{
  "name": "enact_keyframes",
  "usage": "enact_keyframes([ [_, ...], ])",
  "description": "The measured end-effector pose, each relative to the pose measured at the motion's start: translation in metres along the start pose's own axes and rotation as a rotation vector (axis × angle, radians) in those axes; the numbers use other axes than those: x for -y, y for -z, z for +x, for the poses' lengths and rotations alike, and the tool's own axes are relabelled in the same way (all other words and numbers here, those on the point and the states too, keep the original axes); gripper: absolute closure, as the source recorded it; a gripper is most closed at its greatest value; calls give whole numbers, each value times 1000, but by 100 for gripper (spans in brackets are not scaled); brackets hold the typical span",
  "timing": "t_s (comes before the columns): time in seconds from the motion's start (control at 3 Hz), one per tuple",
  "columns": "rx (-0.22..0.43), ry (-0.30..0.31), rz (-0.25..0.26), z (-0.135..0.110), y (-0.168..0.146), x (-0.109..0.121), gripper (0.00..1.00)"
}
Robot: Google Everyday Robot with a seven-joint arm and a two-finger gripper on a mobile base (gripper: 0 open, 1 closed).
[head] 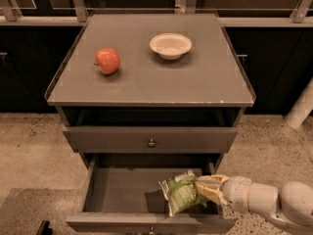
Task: Pick green jalapeno chip bag from middle drawer and place on counter
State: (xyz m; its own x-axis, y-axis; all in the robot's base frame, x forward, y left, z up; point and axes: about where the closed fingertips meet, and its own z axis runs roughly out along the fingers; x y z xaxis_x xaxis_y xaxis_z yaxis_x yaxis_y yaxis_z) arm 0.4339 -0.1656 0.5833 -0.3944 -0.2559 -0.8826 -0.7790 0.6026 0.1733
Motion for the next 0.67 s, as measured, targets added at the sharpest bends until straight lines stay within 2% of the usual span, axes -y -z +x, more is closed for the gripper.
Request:
enact_keyframes([
  [0.33,0,0,-2,0,0,0,100],
  [0.67,80,91,-54,-52,16,-16,100],
])
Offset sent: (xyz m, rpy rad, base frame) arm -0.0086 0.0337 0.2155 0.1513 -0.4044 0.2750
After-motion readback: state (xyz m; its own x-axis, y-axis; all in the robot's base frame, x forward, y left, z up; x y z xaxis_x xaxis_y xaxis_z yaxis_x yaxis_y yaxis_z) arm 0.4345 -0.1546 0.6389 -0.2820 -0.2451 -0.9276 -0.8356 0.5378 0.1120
